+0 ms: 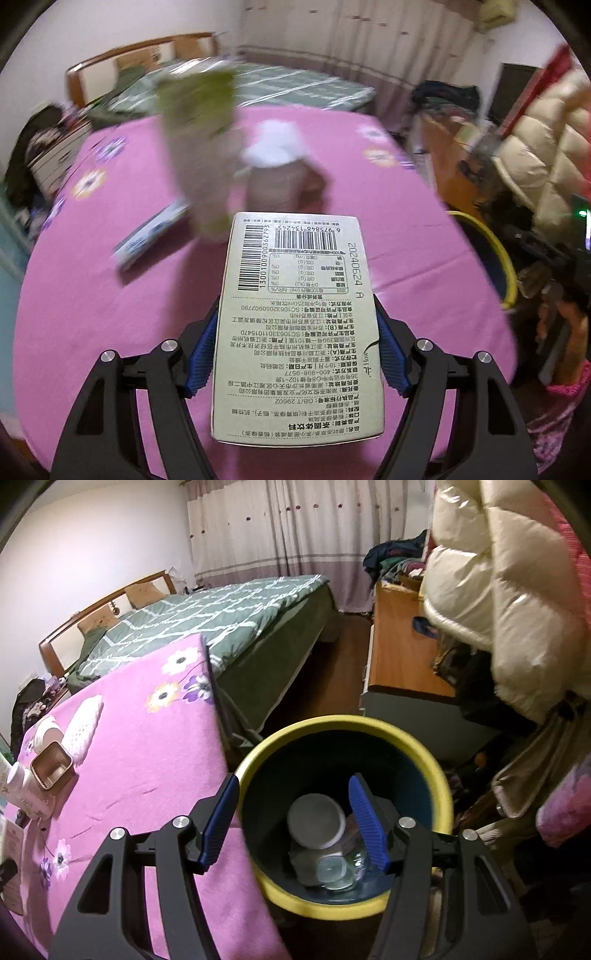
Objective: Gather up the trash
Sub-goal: 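Carry the cardboard box to the bin and release it with the left tool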
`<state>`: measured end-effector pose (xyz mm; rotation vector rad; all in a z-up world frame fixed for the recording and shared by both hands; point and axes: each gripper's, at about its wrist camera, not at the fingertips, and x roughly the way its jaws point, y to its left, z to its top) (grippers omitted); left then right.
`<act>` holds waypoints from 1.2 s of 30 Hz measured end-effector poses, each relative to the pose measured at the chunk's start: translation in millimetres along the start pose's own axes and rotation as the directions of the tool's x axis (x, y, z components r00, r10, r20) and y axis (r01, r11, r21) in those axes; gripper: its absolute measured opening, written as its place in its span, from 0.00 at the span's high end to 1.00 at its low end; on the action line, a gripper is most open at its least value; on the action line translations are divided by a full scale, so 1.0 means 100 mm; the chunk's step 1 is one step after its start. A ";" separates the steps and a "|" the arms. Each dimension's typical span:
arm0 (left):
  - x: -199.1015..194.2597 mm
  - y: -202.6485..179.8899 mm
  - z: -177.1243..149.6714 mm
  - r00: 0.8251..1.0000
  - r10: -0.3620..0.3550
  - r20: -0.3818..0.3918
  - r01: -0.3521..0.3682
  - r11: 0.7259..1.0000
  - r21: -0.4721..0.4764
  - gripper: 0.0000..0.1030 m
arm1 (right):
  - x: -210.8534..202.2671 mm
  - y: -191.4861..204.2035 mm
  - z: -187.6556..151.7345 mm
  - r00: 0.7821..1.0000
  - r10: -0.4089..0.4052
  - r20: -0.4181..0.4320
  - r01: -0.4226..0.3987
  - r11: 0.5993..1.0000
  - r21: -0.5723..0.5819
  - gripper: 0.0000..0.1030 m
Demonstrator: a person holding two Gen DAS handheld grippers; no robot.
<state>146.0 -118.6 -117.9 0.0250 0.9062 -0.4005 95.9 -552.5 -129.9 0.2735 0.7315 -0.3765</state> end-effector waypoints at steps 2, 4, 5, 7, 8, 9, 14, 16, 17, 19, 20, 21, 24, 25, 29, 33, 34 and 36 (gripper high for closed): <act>0.02 -0.28 0.12 0.999 -0.043 0.011 0.042 0.997 0.058 0.30 | -0.09 -0.14 -0.01 1.000 -0.015 0.014 0.014 1.000 0.017 0.43; 0.08 -0.54 0.24 0.997 -0.080 0.008 0.079 0.991 0.108 0.30 | -0.16 -0.28 -0.03 0.999 -0.030 0.024 0.029 0.999 0.035 0.43; 0.12 -0.70 0.30 0.994 -0.106 0.001 0.105 0.986 0.133 0.30 | -0.19 -0.36 -0.05 0.999 -0.037 0.027 0.035 0.998 0.043 0.43; 0.22 -0.99 0.40 0.988 -0.152 -0.017 0.153 0.972 0.179 0.30 | -0.24 -0.49 -0.07 0.998 -0.048 0.031 0.046 0.997 0.057 0.43; 0.28 -1.16 0.46 0.985 -0.169 -0.027 0.171 0.963 0.209 0.30 | -0.25 -0.55 -0.09 0.998 -0.055 0.031 0.053 0.997 0.062 0.43; 0.31 -1.32 0.48 0.983 -0.180 -0.032 0.182 0.956 0.231 0.30 | -0.26 -0.59 -0.10 0.998 -0.058 0.031 0.056 0.996 0.067 0.43; 0.61 -2.08 0.66 0.965 -0.248 -0.083 0.261 0.909 0.324 0.29 | -0.26 -0.86 -0.15 0.997 -0.081 0.019 0.079 0.992 0.099 0.43; 0.77 -2.37 0.70 0.957 -0.266 -0.115 0.290 0.892 0.347 0.29 | -0.26 -0.97 -0.18 0.996 -0.089 0.015 0.086 0.990 0.115 0.43; 0.85 -2.50 0.71 0.952 -0.277 -0.133 0.307 0.883 0.354 0.29 | -0.26 -1.02 -0.19 0.995 -0.094 0.012 0.092 0.988 0.120 0.43; 0.99 -2.70 0.72 0.946 -0.282 -0.158 0.321 0.873 0.367 0.29 | -0.25 -1.09 -0.20 0.994 -0.107 0.007 0.105 0.987 0.125 0.43; 1.05 -2.79 0.72 0.944 -0.284 -0.166 0.326 0.867 0.376 0.29 | -0.26 -1.11 -0.21 0.994 -0.110 0.006 0.109 0.986 0.127 0.43; 1.10 -2.86 0.71 0.944 -0.284 -0.171 0.329 0.864 0.381 0.29 | -0.27 -1.14 -0.22 0.993 -0.116 0.004 0.114 0.985 0.132 0.43; 1.29 -3.02 0.71 0.943 -0.276 -0.186 0.328 0.859 0.392 0.29 | -0.30 -1.20 -0.25 0.991 -0.132 -0.001 0.131 0.982 0.137 0.43; 1.34 -3.05 0.72 0.942 -0.277 -0.189 0.331 0.859 0.391 0.28 | -0.30 -1.21 -0.26 0.991 -0.135 -0.002 0.134 0.981 0.139 0.43; 1.33 -3.04 0.80 0.945 -0.290 -0.150 0.326 0.872 0.365 0.15 | -0.35 -1.20 -0.29 0.991 -0.135 -0.006 0.135 0.981 0.140 0.43; 1.05 -2.84 0.89 0.941 -0.326 -0.091 0.338 0.881 0.331 0.11 | -0.37 -1.10 -0.28 0.992 -0.127 -0.002 0.126 0.985 0.121 0.43; 0.92 -2.75 0.90 0.943 -0.327 -0.062 0.329 0.885 0.329 0.11 | -0.40 -1.05 -0.27 0.993 -0.120 0.004 0.119 0.986 0.115 0.43; 0.67 -2.54 0.88 0.946 -0.323 -0.003 0.306 0.895 0.325 0.10 | -0.42 -0.96 -0.26 0.994 -0.107 0.012 0.105 0.989 0.101 0.42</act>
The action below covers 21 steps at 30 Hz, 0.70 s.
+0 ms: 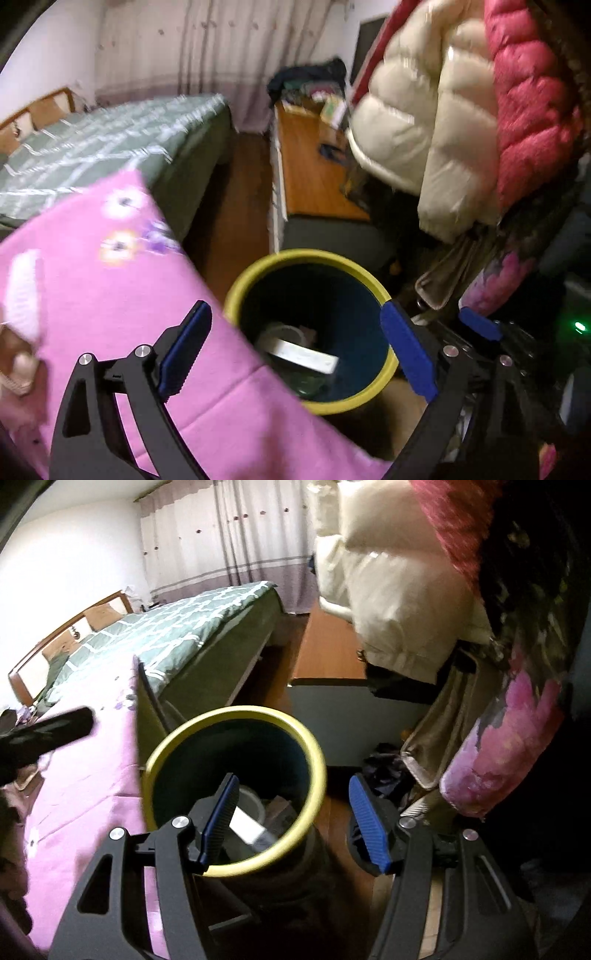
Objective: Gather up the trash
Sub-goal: 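Carry the cardboard box to the bin and release it with the left tool, then grasp the white foam net with the right tool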
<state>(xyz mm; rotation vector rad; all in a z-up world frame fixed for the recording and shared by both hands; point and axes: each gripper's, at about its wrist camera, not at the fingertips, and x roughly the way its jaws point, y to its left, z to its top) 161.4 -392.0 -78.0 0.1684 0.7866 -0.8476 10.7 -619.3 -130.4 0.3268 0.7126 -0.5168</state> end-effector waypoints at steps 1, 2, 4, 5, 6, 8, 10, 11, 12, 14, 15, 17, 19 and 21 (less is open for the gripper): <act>-0.14 0.06 -0.04 1.000 0.013 0.023 -0.013 1.000 -0.008 0.09 | -0.01 0.07 0.00 1.000 0.011 0.003 -0.011 1.000 -0.012 0.42; -0.29 0.14 -0.10 0.999 0.027 0.044 -0.026 0.999 -0.021 0.09 | -0.02 0.15 0.00 1.000 0.025 0.005 -0.025 0.999 -0.025 0.42; -0.60 0.34 -0.26 0.995 0.063 0.074 -0.059 0.997 -0.056 0.09 | -0.01 0.31 0.00 0.999 0.054 0.003 -0.054 0.997 -0.052 0.41; -0.75 0.45 -0.37 0.993 0.083 0.083 -0.076 0.994 -0.078 0.09 | -0.01 0.41 -0.01 0.997 0.073 0.000 -0.073 0.995 -0.069 0.41; -0.87 0.54 -0.45 0.991 0.101 0.089 -0.092 0.991 -0.098 0.09 | -0.01 0.48 -0.02 0.996 0.085 -0.003 -0.085 0.993 -0.081 0.41; -1.15 0.77 -0.66 0.983 0.152 0.106 -0.135 0.979 -0.151 0.09 | -0.01 0.71 -0.04 0.992 0.129 -0.016 -0.130 0.984 -0.124 0.41; -1.50 1.03 -0.93 0.966 0.227 0.124 -0.197 0.957 -0.213 0.09 | 0.00 0.94 -0.05 0.985 0.171 -0.029 -0.173 0.972 -0.160 0.41; -1.63 1.13 -1.03 0.956 0.262 0.130 -0.226 0.945 -0.238 0.09 | -0.01 1.07 -0.07 0.980 0.198 -0.038 -0.201 0.963 -0.181 0.41; -1.81 1.26 -1.15 0.941 0.310 0.135 -0.265 0.925 -0.273 0.09 | -0.02 1.17 -0.07 0.975 0.216 -0.045 -0.221 0.956 -0.195 0.41; -2.11 1.50 -1.38 0.913 0.385 0.134 -0.324 0.885 -0.335 0.09 | -0.05 1.52 -0.10 0.958 0.278 -0.067 -0.286 0.926 -0.245 0.41; -2.25 1.63 -1.50 0.896 0.425 0.129 -0.354 0.859 -0.369 0.09 | -0.07 1.64 -0.12 0.953 0.296 -0.072 -0.304 0.916 -0.262 0.41; -2.51 1.87 -1.73 0.865 0.488 0.119 -0.397 0.808 -0.435 0.09 | -0.14 2.03 -0.16 0.925 0.368 -0.093 -0.378 0.871 -0.314 0.41; -2.66 2.05 -1.90 0.847 0.522 0.107 -0.416 0.773 -0.479 0.09 | -0.19 2.35 -0.20 0.899 0.423 -0.114 -0.435 0.829 -0.351 0.41; -2.76 2.19 -2.04 0.836 0.541 0.093 -0.426 0.746 -0.511 0.09 | -0.25 2.66 -0.25 0.876 0.464 -0.130 -0.476 0.789 -0.389 0.41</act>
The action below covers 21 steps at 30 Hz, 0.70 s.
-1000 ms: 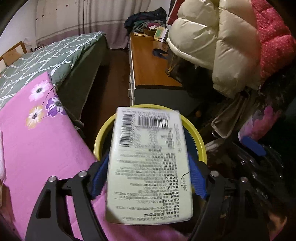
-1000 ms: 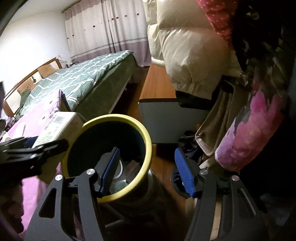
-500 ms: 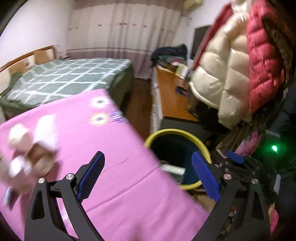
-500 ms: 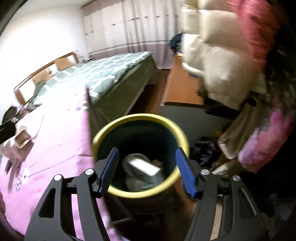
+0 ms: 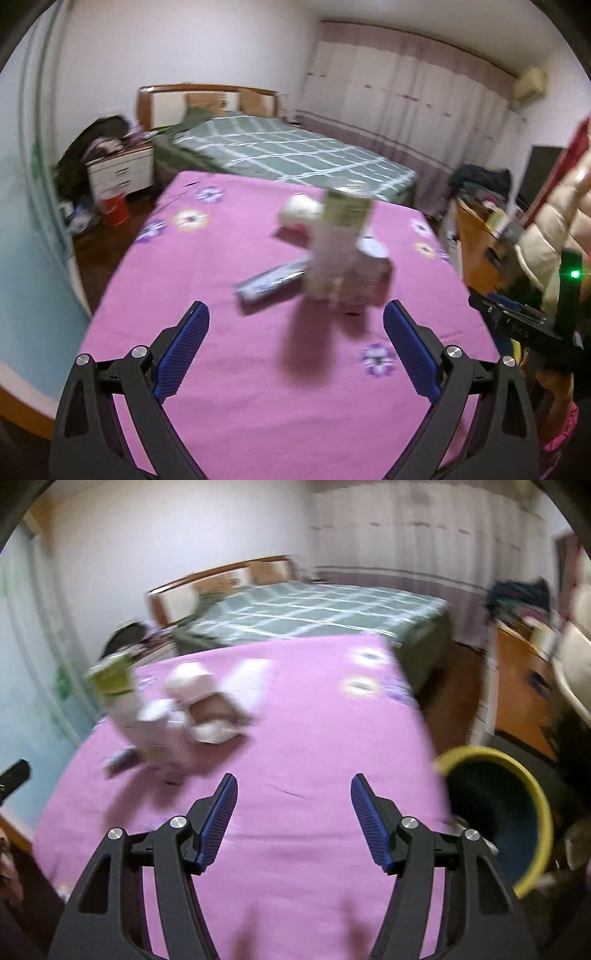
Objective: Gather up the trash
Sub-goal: 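Grasp the white foam net with the right tool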
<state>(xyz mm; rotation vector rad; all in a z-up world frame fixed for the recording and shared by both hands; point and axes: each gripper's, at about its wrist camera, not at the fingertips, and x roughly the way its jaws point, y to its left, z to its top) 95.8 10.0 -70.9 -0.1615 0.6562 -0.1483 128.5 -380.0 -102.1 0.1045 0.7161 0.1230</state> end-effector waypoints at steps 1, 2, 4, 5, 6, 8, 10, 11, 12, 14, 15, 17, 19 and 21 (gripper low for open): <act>0.00 0.10 -0.02 1.000 0.007 -0.002 -0.007 1.000 -0.015 0.09 | 0.06 0.14 0.04 1.000 0.026 -0.002 -0.026 0.999 -0.019 0.41; 0.01 0.15 -0.04 1.000 0.009 -0.004 -0.009 1.000 -0.023 0.09 | 0.15 0.32 0.09 0.998 0.065 -0.009 -0.065 0.997 -0.046 0.41; 0.03 0.28 -0.05 1.000 0.011 -0.006 -0.011 0.999 -0.036 0.09 | 0.25 0.50 0.16 0.996 0.089 -0.017 -0.090 0.993 -0.073 0.41; 0.03 0.32 -0.07 1.000 0.010 -0.007 -0.010 0.999 -0.038 0.09 | 0.32 0.61 0.22 0.995 0.102 -0.017 -0.103 0.990 -0.093 0.41; 0.04 0.35 -0.08 1.000 0.008 -0.009 -0.009 0.999 -0.040 0.09 | 0.35 0.68 0.26 0.995 0.101 -0.015 -0.102 0.990 -0.099 0.41; 0.05 0.38 -0.11 1.000 0.006 -0.011 -0.006 0.999 -0.043 0.09 | 0.42 0.74 0.43 0.996 0.091 0.005 -0.091 0.992 -0.088 0.41; 0.08 0.39 -0.12 1.000 0.006 -0.014 -0.006 0.999 -0.049 0.09 | 0.49 0.75 0.60 0.997 0.076 0.019 -0.074 0.995 -0.060 0.41; 0.08 0.34 -0.12 1.000 0.006 -0.016 -0.007 0.999 -0.052 0.09 | 0.58 0.74 0.73 0.998 0.055 0.020 -0.055 0.998 -0.044 0.41; 0.10 0.32 -0.12 1.000 0.006 -0.020 -0.007 0.998 -0.056 0.09 | 0.66 0.74 0.81 0.999 0.041 0.016 -0.040 0.998 -0.038 0.41; 0.12 0.30 -0.11 1.000 0.007 -0.021 -0.008 0.998 -0.063 0.09 | 1.00 0.73 1.07 0.999 0.003 -0.044 -0.005 0.999 -0.035 0.41; 0.13 0.30 -0.11 1.000 0.007 -0.022 -0.008 0.998 -0.066 0.09 | 1.13 0.69 1.16 0.997 -0.002 -0.073 0.000 1.000 -0.029 0.41; 0.13 0.31 -0.11 1.000 0.008 -0.022 -0.009 0.998 -0.068 0.09 | 1.32 0.62 1.25 0.993 -0.007 -0.119 0.004 1.000 -0.029 0.41; 0.14 0.30 -0.11 1.000 0.014 -0.021 -0.016 0.998 -0.064 0.09 | 1.66 0.57 1.36 0.980 0.009 -0.201 -0.010 1.000 -0.005 0.41; 0.13 0.33 -0.10 1.000 0.019 -0.021 -0.020 0.997 -0.068 0.09 | 1.87 0.55 1.41 0.970 0.007 -0.242 -0.006 1.000 0.005 0.41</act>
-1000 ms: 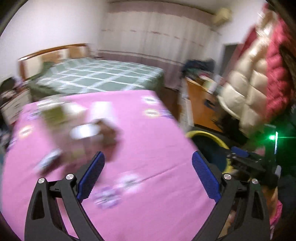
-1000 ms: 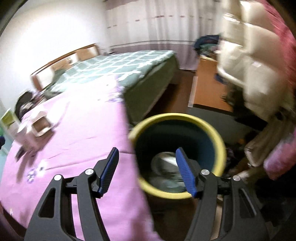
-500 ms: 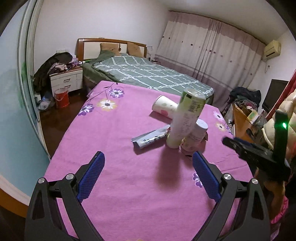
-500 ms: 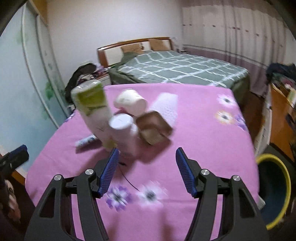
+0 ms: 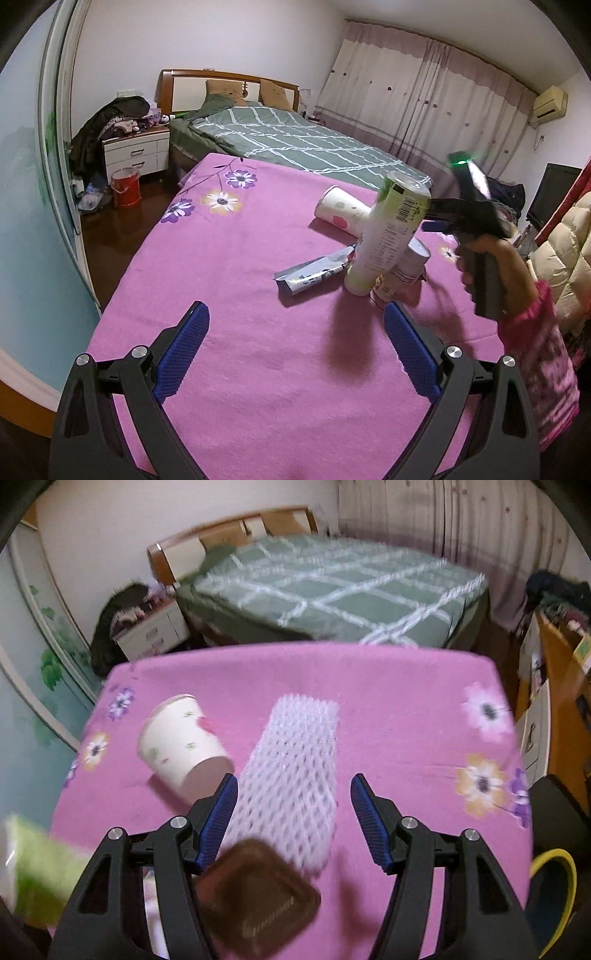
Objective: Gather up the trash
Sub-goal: 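Grasp the white foam net with the right tool, then carry the foam net to the bin and release it with the right tool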
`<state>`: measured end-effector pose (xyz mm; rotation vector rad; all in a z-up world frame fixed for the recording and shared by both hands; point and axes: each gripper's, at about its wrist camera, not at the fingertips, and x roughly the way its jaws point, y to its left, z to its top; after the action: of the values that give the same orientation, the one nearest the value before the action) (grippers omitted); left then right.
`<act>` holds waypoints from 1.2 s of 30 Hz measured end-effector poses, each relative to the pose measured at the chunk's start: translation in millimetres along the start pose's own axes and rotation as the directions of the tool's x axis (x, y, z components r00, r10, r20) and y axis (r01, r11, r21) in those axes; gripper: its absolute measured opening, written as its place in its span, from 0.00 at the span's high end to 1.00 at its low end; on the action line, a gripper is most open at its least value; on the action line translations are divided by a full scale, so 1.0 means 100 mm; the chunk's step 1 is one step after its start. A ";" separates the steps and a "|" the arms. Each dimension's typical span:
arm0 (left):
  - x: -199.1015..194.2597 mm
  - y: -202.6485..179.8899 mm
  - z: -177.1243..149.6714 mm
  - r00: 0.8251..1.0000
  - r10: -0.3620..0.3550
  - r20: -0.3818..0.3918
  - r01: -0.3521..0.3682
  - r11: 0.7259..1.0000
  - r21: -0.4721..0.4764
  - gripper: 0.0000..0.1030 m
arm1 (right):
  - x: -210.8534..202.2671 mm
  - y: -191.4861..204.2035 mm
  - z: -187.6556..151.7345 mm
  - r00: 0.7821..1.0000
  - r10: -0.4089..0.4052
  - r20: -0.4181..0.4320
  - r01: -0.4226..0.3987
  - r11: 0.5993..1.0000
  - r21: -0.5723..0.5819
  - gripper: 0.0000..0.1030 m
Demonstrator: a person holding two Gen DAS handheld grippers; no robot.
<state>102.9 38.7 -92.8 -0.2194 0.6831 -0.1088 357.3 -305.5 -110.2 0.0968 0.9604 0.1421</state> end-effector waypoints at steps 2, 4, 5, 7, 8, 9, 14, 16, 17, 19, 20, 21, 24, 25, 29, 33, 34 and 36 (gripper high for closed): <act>0.02 0.03 0.01 1.000 0.001 -0.002 -0.001 1.000 -0.008 0.09 | 0.16 -0.01 0.07 0.999 -0.009 -0.033 0.009 1.000 0.009 0.41; 0.02 0.05 0.02 1.000 0.004 -0.003 -0.004 1.000 -0.012 0.09 | 0.31 -0.02 0.10 0.997 -0.001 -0.074 0.002 1.000 0.020 0.41; 0.02 0.05 0.02 1.000 0.004 -0.004 -0.004 1.000 -0.014 0.09 | 0.39 -0.01 0.12 0.995 0.011 -0.102 -0.008 1.000 0.025 0.41; 0.04 0.06 0.02 1.000 0.001 -0.007 -0.001 1.000 -0.016 0.09 | 0.50 -0.04 0.14 0.992 0.017 -0.129 -0.014 1.000 0.027 0.41; 0.04 0.06 0.02 1.000 0.000 -0.009 0.000 1.000 -0.017 0.09 | 0.54 -0.03 0.15 0.989 0.009 -0.146 -0.006 1.000 0.021 0.41; 0.05 0.06 0.01 1.000 -0.002 -0.011 0.002 1.000 -0.016 0.09 | 0.57 -0.02 0.15 0.988 0.001 -0.154 0.001 1.000 0.014 0.41; 0.09 0.04 0.00 1.000 -0.013 -0.019 0.012 1.000 -0.018 0.09 | 0.59 0.03 0.13 0.987 -0.025 -0.160 0.022 1.000 -0.016 0.52; 0.11 0.02 -0.01 1.000 -0.019 -0.022 0.018 1.000 -0.016 0.09 | 0.60 0.03 0.10 0.988 -0.012 -0.152 0.010 1.000 -0.018 0.63; 0.11 0.01 -0.01 1.000 -0.020 -0.023 0.020 1.000 -0.015 0.09 | 0.60 0.02 0.09 0.989 -0.001 -0.148 -0.002 1.000 -0.017 0.66; 0.12 -0.02 -0.01 0.999 -0.023 -0.025 0.023 1.000 -0.009 0.09 | 0.59 0.00 0.07 0.989 0.014 -0.146 -0.016 1.000 -0.015 0.77; 0.12 -0.03 -0.01 0.999 -0.024 -0.026 0.024 1.000 -0.006 0.09 | 0.58 0.00 0.06 0.990 0.013 -0.139 -0.016 1.000 -0.015 0.78; 0.12 -0.03 -0.01 0.999 -0.024 -0.026 0.024 1.000 -0.005 0.09 | 0.56 0.00 0.05 0.991 0.014 -0.129 -0.015 1.000 -0.014 0.80; 0.12 -0.04 -0.01 0.999 -0.022 -0.026 0.022 1.000 -0.001 0.09 | 0.44 -0.02 0.04 0.996 0.027 -0.085 -0.027 1.000 0.008 0.80; 0.12 -0.04 -0.01 0.999 -0.022 -0.026 0.022 1.000 0.000 0.09 | 0.40 -0.02 0.05 0.997 0.026 -0.069 -0.025 1.000 0.011 0.81; 0.13 -0.08 -0.02 0.999 -0.025 -0.028 0.025 1.000 0.009 0.09 | -0.01 -0.07 0.02 0.998 -0.022 0.056 0.023 1.000 -0.010 0.81; 0.18 -0.17 -0.02 0.998 -0.041 -0.041 0.041 0.999 0.023 0.09 | -0.41 -0.12 -0.07 0.988 -0.036 0.148 0.039 0.999 -0.019 0.81; 0.19 -0.21 -0.02 0.998 -0.046 -0.044 0.047 0.998 0.028 0.09 | -0.48 -0.15 -0.08 0.986 -0.040 0.161 0.044 0.999 -0.020 0.81; 0.20 -0.28 -0.03 0.997 -0.054 -0.046 0.056 0.998 0.041 0.09 | -0.63 -0.22 -0.10 0.981 -0.041 0.188 0.046 0.999 -0.021 0.81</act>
<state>115.8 7.5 -100.3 -0.1955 0.7192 -0.1813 315.1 -337.2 -68.0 0.0642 0.7721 0.1030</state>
